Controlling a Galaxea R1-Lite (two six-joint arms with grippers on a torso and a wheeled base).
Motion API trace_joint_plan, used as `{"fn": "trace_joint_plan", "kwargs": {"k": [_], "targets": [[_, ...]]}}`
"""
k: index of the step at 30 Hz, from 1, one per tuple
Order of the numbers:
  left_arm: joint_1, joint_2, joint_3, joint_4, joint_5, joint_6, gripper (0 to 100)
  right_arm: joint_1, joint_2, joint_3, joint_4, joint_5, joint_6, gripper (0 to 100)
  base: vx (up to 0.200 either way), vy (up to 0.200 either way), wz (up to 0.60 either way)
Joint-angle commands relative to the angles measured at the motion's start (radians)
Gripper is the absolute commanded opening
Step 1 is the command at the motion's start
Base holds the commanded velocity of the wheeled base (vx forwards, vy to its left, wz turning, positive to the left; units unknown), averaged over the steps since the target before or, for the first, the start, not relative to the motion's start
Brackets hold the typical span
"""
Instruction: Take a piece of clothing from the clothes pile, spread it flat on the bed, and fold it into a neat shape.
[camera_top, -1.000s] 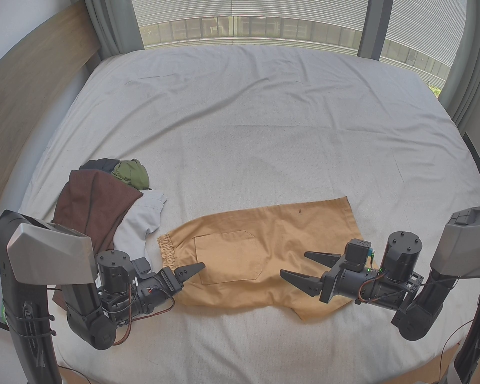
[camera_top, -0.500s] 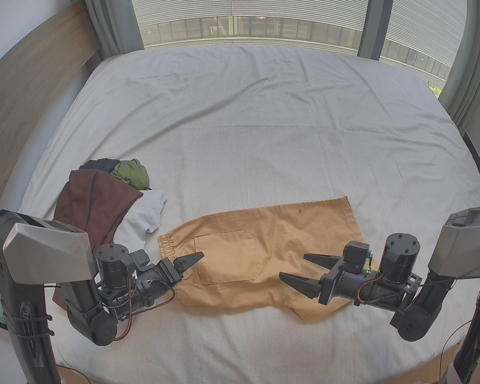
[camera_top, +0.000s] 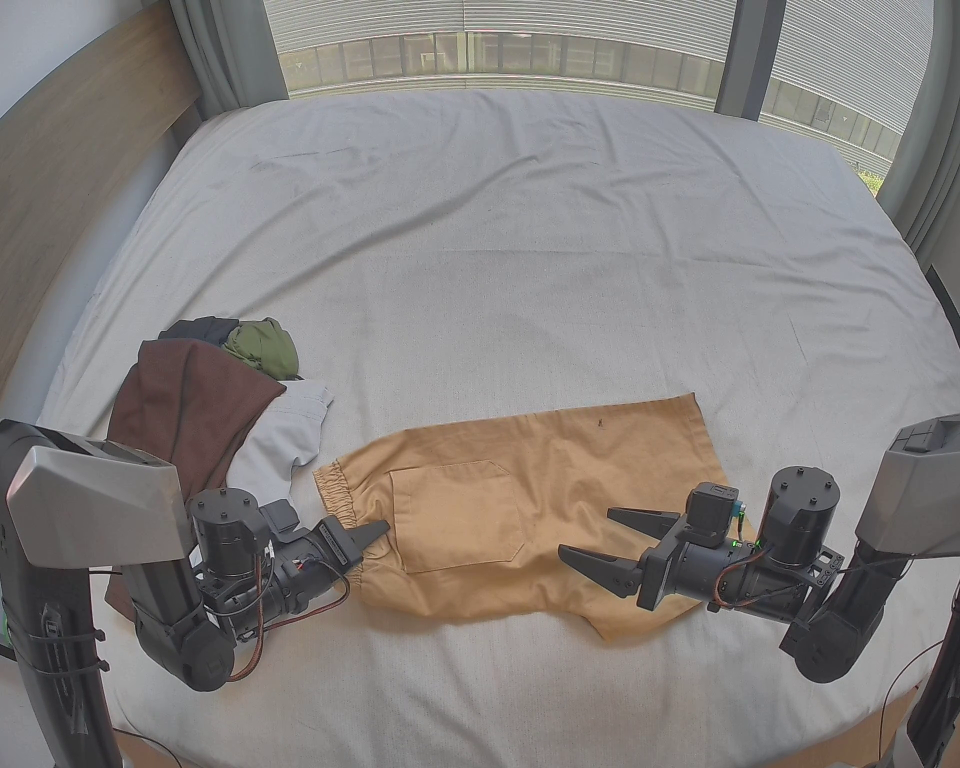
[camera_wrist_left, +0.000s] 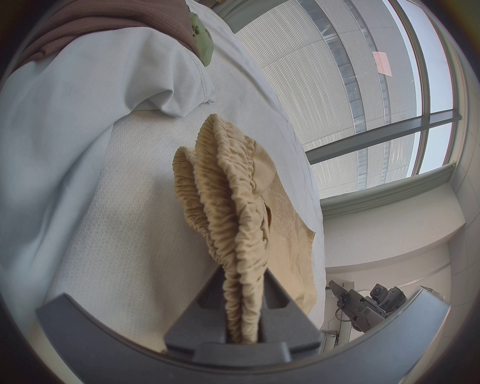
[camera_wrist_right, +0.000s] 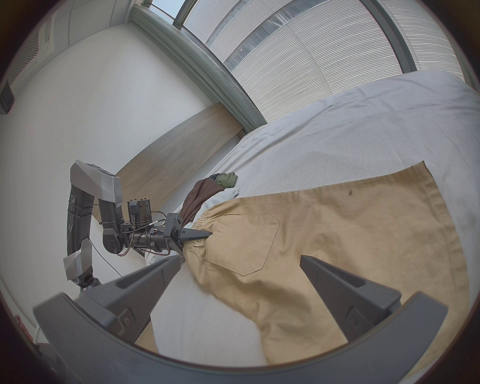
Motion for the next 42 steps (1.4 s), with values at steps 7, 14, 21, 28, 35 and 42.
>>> {"fn": "trace_joint_plan", "kwargs": {"k": [7, 14, 21, 28, 35, 42], "targets": [[0.006, -0.051, 0.007, 0.0, 0.019, 0.006, 0, 0.0, 0.001, 0.0, -0.001, 0.0, 0.0, 100, 0.0, 0.0, 0.0], [0.007, -0.126, 0.033, 0.002, 0.015, 0.006, 0, -0.006, 0.001, 0.0, 0.001, 0.0, 0.0, 100, 0.0, 0.0, 0.0], [0.053, -0.188, 0.049, 0.004, -0.024, 0.008, 0, -0.008, 0.008, -0.002, -0.001, 0.0, 0.0, 100, 0.0, 0.0, 0.0], [0.116, -0.2, 0.073, 0.004, -0.09, 0.043, 0, -0.009, 0.015, -0.003, -0.001, 0.0, 0.0, 100, 0.0, 0.0, 0.0], [0.194, -0.232, 0.093, 0.004, -0.189, 0.044, 0, -0.009, 0.015, -0.003, -0.001, 0.0, 0.0, 100, 0.0, 0.0, 0.0], [0.234, -0.249, 0.099, 0.004, -0.24, 0.043, 0, -0.009, 0.015, -0.003, -0.001, 0.0, 0.0, 100, 0.0, 0.0, 0.0]]}}
